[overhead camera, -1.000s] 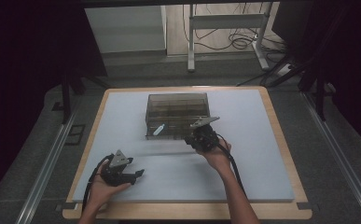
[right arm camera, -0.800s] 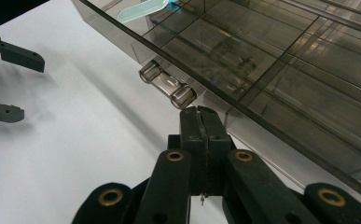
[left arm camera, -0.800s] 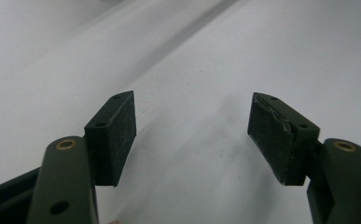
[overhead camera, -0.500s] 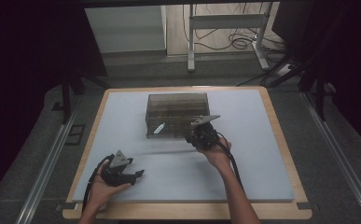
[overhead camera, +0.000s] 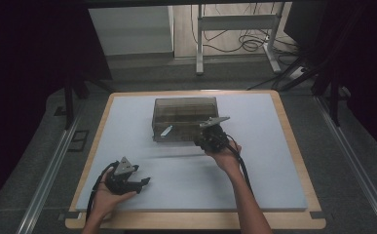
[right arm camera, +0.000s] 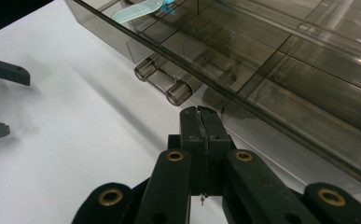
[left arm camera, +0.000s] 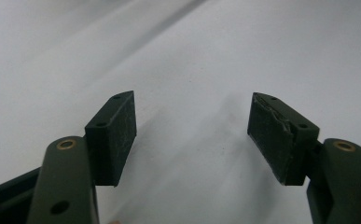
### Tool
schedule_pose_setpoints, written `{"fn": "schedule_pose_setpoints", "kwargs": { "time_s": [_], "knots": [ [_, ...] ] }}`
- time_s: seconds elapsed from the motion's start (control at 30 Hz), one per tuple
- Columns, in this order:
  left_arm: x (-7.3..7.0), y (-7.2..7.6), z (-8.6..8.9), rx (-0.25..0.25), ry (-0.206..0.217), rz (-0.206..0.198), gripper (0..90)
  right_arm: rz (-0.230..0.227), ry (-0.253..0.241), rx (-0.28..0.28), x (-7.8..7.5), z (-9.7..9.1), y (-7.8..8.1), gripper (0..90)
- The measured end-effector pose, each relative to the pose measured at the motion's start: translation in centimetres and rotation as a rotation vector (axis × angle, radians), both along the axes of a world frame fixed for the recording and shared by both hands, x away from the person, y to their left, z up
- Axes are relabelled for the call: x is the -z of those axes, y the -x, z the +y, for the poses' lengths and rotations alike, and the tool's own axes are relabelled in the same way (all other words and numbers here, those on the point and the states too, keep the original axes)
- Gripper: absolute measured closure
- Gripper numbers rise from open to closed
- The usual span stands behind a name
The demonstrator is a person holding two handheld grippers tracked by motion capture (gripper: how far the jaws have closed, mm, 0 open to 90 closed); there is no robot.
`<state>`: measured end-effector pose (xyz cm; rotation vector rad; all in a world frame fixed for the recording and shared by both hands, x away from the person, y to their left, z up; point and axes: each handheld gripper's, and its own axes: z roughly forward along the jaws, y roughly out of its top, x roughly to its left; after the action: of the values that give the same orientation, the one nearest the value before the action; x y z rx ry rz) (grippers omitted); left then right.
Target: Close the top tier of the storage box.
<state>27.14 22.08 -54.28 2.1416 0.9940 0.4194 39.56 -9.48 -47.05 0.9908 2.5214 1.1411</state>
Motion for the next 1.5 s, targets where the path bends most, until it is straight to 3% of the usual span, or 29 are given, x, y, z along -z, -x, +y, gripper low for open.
{"fn": "schedule_pose_setpoints", "kwargs": {
  "time_s": [1.5],
  "knots": [
    [0.0, 0.0, 0.0, 0.005, -0.003, 0.006, 33.3, 0.022, -0.018, 0.062, 0.2, 0.0, -2.5, 88.6]
  ]
}}
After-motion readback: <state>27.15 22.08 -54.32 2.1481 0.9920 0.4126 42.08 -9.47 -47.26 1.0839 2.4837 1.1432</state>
